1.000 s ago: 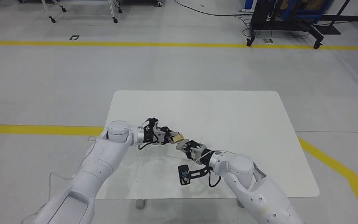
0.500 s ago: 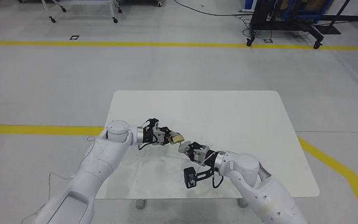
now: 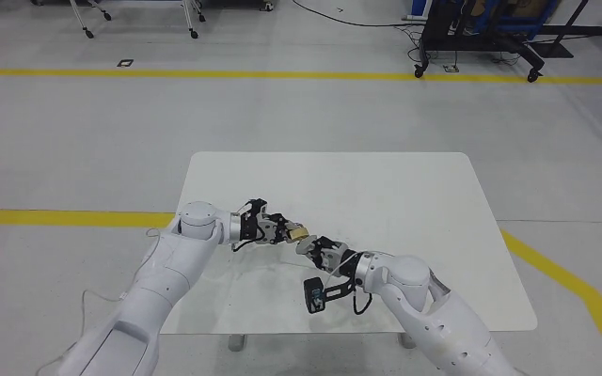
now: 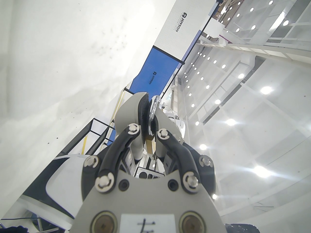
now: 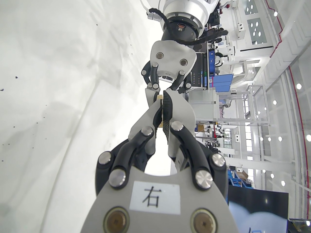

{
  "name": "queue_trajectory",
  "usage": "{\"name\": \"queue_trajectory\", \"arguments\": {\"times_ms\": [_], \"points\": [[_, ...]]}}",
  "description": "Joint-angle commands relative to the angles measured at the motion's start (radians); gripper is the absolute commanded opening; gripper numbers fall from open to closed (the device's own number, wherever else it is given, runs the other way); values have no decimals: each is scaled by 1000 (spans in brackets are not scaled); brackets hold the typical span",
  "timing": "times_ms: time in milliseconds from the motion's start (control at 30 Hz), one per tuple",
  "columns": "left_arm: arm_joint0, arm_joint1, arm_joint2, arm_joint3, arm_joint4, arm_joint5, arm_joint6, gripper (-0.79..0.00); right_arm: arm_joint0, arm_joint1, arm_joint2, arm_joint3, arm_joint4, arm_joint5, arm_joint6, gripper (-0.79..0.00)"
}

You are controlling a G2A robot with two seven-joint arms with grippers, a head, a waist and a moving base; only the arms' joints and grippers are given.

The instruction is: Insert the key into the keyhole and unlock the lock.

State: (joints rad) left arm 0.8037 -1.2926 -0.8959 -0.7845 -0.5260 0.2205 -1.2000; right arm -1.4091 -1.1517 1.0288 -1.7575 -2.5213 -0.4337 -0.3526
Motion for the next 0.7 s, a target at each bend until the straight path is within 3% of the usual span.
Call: {"name": "queue_trajectory", "arguments": {"times_ms": [0, 667], "points": [[1, 0, -1, 0, -2, 1, 2, -785, -5, 3, 3, -1, -1, 6, -5, -785], [1, -1, -2, -2, 6, 2, 2, -785, 27, 6, -27, 17, 11, -17, 11, -785]]}}
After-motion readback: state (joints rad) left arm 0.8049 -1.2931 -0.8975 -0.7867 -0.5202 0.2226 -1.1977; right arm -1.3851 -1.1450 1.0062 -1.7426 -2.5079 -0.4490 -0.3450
